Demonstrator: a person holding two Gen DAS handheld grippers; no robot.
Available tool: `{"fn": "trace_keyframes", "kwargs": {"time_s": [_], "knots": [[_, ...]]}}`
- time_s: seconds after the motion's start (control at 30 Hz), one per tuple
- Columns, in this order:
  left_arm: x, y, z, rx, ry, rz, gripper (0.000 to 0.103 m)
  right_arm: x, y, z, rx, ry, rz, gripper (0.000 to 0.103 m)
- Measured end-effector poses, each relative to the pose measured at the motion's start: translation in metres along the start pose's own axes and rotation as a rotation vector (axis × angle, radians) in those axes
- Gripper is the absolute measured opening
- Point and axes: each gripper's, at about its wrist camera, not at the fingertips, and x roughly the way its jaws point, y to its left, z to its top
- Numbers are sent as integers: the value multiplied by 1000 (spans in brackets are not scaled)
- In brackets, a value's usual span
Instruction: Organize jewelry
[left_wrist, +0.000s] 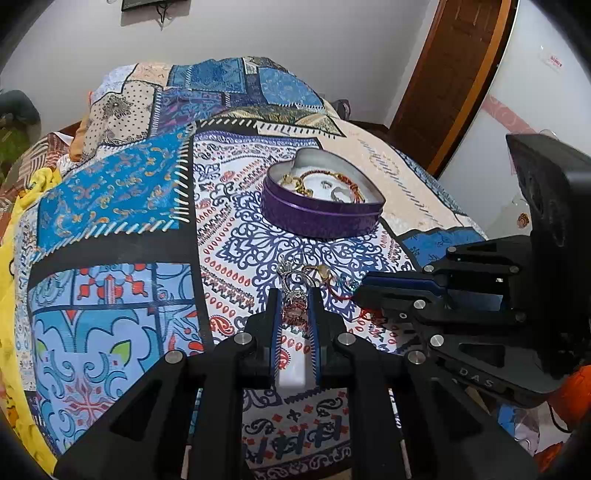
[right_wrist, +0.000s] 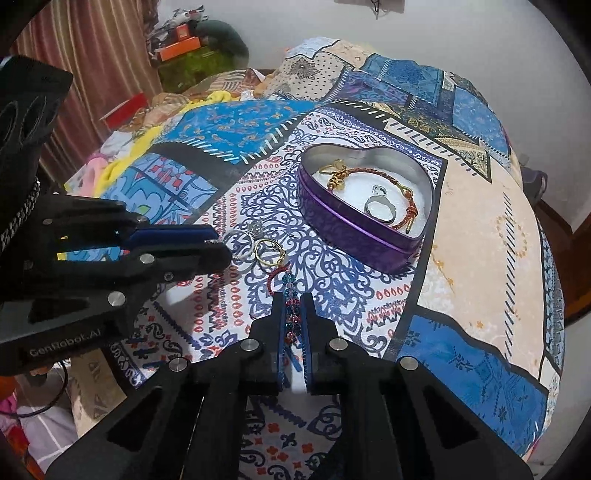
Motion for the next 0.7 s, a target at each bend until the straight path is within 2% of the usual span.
{"fn": "trace_keyframes", "kwargs": {"time_s": [0.33,0.7], "knots": [[-19,0,4,-4,-40,26,13,-21,-8,-1,79,-58,-13,7],[-39,-6,13,-1,-94,32,13,-61,-18,12,103,-173,-44,7]]}}
